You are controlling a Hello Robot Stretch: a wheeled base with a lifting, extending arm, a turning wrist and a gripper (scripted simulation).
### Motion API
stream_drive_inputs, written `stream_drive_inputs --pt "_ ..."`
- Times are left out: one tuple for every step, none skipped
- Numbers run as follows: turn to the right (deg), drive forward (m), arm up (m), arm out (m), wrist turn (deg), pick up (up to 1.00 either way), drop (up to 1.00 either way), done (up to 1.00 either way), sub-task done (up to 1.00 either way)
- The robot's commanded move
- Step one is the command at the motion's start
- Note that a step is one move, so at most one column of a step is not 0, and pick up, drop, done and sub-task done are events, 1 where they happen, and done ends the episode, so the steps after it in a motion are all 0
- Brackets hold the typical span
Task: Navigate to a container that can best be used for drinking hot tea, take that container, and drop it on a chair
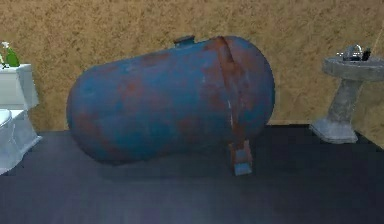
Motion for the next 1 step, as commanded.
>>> stream_drive_inputs --pt "0.0 0.50 0.00 0.00 0.0 0.00 0.00 0.00 0.00"
